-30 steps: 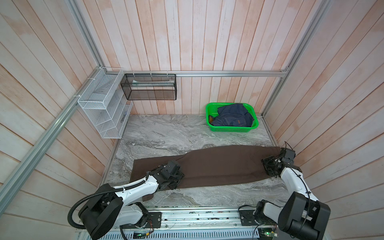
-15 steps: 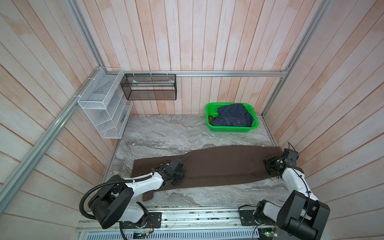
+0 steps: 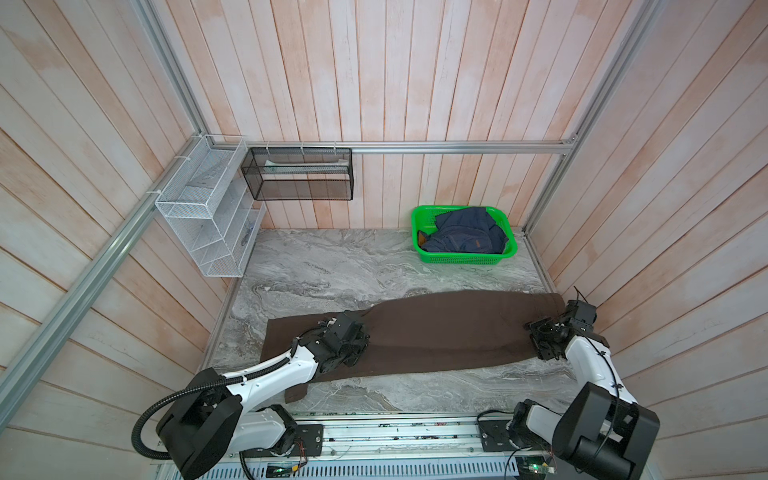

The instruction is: Fold and stack the trousers

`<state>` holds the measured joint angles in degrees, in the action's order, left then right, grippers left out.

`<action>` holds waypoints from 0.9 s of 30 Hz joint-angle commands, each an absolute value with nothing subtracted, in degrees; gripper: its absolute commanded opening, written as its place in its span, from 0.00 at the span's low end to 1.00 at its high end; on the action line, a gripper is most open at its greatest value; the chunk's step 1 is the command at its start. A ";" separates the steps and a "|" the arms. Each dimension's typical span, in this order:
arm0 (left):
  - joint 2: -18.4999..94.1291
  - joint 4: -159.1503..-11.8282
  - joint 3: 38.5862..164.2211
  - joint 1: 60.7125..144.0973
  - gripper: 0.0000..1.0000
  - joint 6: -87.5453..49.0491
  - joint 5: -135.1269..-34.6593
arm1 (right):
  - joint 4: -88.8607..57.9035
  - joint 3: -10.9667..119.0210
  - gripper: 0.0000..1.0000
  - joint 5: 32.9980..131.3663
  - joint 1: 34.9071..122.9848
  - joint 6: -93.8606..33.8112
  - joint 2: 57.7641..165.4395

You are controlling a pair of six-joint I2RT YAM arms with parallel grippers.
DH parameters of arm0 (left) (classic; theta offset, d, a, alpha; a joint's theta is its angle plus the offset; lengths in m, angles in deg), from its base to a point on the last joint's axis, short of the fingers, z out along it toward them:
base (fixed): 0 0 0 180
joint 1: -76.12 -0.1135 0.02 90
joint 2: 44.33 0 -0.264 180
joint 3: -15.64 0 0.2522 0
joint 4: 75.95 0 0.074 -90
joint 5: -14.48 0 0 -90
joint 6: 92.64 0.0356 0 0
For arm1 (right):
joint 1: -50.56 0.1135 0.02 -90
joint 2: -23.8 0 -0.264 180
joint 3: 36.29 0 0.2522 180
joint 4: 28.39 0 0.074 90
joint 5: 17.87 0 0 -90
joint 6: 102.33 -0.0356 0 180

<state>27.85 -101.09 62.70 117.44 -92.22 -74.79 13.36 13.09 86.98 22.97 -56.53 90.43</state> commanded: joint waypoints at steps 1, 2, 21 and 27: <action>28.64 -102.51 63.33 117.66 0.00 -91.41 -73.40 | 17.93 14.30 0.63 85.49 22.69 -55.22 91.86; 28.92 -102.31 63.25 117.60 0.00 -91.41 -73.50 | 18.27 14.21 0.63 85.28 22.67 -55.05 92.16; 28.37 -101.50 63.63 117.69 0.00 -89.85 -74.20 | 10.39 16.26 0.13 88.54 21.24 -56.62 95.19; 23.61 -105.08 64.15 117.72 0.00 -89.10 -73.64 | 14.87 19.15 0.00 89.88 20.34 -56.11 91.09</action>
